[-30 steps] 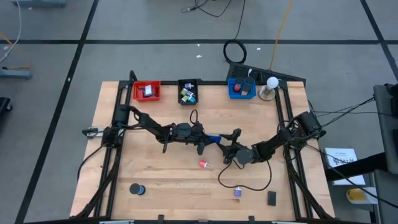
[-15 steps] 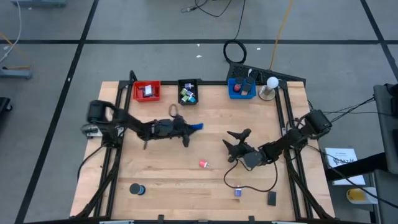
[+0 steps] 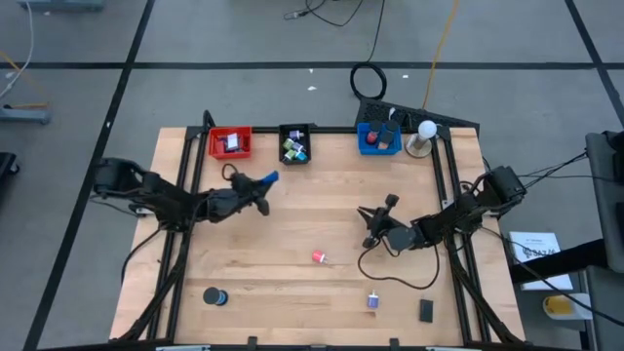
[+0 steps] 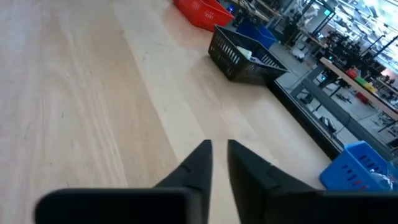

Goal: Pick & Place Office items
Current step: Put the blue digital clock into the red bin

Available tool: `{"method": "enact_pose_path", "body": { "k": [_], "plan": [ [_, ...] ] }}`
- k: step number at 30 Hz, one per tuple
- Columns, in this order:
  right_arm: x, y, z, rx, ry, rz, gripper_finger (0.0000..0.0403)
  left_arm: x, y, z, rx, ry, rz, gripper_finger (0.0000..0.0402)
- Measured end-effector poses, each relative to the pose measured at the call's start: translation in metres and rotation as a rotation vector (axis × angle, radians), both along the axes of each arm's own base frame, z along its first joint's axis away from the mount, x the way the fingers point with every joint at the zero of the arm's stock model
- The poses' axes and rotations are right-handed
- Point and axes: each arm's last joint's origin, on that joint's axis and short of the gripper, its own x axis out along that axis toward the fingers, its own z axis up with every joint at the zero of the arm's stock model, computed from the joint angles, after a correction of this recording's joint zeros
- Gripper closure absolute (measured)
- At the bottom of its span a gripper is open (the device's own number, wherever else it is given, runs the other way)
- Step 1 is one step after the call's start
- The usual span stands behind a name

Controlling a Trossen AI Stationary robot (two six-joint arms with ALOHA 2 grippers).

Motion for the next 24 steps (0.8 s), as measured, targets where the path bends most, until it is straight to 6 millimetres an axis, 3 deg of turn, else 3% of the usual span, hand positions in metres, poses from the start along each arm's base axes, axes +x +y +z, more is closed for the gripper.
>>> {"method": "enact_pose_path", "body": {
  "k": [3,16,24],
  "plan": [
    [0.000,0.000,0.000,0.000,-0.001,0.001,0.0399,-0.003,0.008,0.007,0.028,0.014,0.072,0.0342],
    [0.000,0.001,0.000,0.014,0.003,0.026,0.0401,-0.045,0.055,0.027,0.056,0.122,0.525,0.0339],
    [0.001,0.001,0.000,0.017,0.000,0.023,0.0402,-0.041,0.077,0.060,-0.006,0.496,0.594,0.0339]
  ]
}}
